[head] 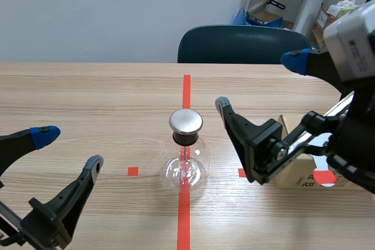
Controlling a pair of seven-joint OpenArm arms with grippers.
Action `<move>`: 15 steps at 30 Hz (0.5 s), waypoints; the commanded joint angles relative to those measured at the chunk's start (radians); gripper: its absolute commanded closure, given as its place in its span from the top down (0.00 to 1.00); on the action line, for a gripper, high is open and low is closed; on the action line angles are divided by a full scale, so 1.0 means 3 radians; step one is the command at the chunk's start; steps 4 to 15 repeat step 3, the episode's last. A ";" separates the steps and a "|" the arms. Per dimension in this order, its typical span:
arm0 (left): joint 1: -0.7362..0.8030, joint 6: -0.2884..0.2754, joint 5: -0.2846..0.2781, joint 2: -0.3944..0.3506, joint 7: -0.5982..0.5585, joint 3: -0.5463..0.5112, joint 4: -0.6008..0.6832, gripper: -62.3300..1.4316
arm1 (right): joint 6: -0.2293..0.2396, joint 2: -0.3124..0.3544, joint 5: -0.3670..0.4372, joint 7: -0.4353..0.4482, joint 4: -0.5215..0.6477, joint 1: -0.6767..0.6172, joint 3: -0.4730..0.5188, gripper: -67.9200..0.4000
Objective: Do the electroscope experiment
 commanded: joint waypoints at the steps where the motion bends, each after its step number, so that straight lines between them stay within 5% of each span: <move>1: -0.0009 0.0008 0.0006 -0.0001 -0.0056 -0.0028 0.0085 0.73 | -0.0009 -0.0010 0.0057 0.0043 0.0011 0.0031 0.0034 1.00; 15: -0.0009 0.0008 0.0006 -0.0001 -0.0056 -0.0028 0.0085 0.73 | -0.0009 -0.0010 0.0057 0.0043 0.0011 0.0031 0.0034 1.00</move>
